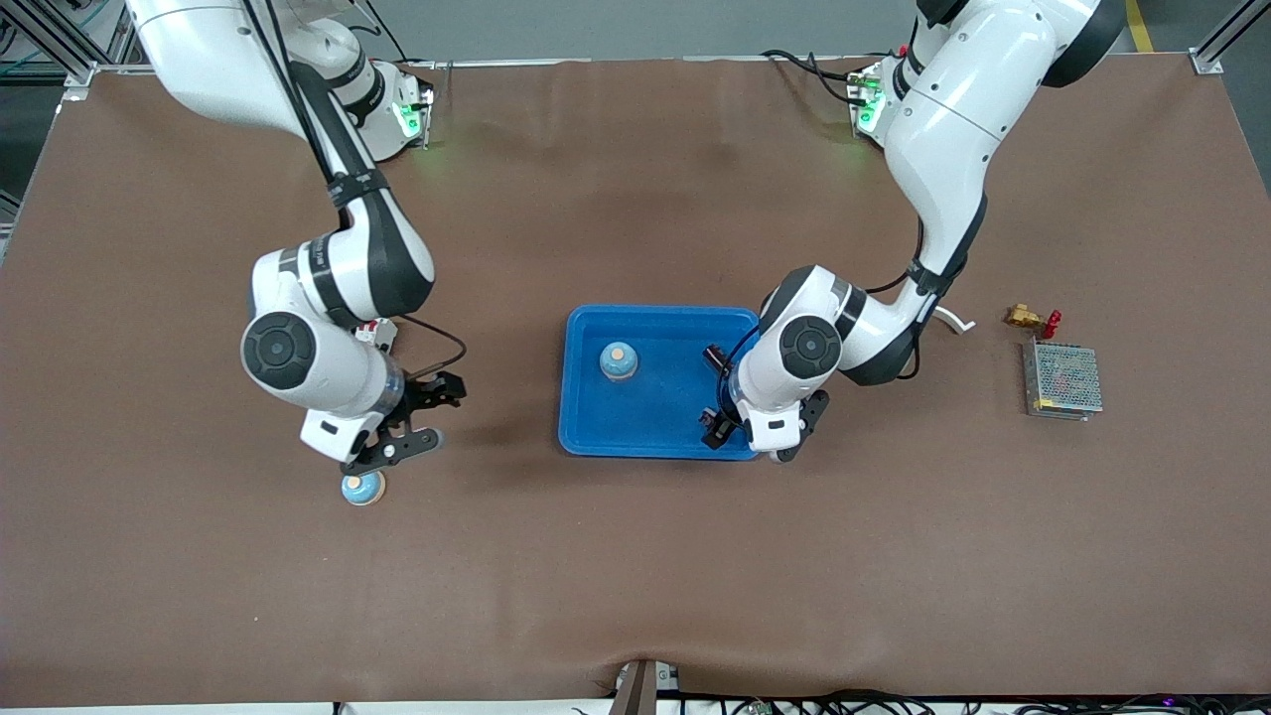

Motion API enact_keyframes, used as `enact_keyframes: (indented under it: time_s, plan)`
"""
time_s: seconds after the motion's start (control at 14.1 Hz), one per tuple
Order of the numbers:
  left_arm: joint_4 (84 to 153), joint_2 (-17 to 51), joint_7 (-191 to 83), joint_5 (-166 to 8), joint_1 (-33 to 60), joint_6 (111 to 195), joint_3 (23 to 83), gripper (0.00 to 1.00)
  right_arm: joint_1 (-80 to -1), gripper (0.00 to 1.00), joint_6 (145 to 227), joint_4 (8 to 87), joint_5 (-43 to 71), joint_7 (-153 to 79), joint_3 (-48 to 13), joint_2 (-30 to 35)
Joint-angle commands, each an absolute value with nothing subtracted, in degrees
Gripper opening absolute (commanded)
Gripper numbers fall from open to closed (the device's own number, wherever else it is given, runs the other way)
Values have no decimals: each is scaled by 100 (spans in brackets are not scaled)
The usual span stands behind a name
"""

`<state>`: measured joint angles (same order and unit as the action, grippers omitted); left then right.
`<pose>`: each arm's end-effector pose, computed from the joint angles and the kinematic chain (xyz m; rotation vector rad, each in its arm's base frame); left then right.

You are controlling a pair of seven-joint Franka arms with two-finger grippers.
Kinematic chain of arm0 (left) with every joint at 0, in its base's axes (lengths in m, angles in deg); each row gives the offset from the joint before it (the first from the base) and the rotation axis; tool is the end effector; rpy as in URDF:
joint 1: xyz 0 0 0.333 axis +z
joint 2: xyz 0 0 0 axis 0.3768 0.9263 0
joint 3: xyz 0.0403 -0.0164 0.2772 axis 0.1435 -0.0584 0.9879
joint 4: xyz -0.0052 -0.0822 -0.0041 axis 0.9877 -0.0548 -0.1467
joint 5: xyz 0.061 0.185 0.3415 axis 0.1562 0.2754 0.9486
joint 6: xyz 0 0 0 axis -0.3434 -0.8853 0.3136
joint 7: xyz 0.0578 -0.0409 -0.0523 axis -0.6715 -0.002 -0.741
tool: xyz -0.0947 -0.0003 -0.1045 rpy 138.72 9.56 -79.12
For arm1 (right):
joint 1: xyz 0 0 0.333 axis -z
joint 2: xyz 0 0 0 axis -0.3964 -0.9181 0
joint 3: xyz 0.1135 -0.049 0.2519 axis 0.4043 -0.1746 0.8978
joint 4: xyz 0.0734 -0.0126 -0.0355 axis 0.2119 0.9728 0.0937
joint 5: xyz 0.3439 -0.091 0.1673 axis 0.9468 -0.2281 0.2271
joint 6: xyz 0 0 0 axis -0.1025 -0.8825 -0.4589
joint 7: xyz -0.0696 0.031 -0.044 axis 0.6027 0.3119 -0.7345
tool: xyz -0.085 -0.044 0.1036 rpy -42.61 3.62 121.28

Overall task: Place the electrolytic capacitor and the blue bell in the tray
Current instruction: 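Release both items in the tray and move the right gripper to the bell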

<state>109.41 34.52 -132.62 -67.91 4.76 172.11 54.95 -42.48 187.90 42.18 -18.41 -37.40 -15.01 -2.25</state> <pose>0.5820 -0.3658 0.1555 2.6648 1.3605 -0.1510 0.6242 0.1925 0.2615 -3.0621 -0.5217 0.1247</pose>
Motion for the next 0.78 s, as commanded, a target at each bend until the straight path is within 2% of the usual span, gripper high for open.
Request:
enact_keyframes:
  time_s: [0.0, 0.21, 0.71]
  plan:
    - [10324, 3292, -13275, -6760, 473, 16328, 5596, 100, -4067, 100, 18799, 4214, -2267, -3579, -1387, -155]
    - [10005, 3126, -12820, -6751, 491, 15781, 5762, 100, -3865, 100, 18816, 3959, -2294, -3211, -1378, -322]
    - [10013, 2721, -11720, -6743, 675, 15639, 5904, 100, -3382, 100, 19659, 3915, -2224, -2200, -1378, -876]
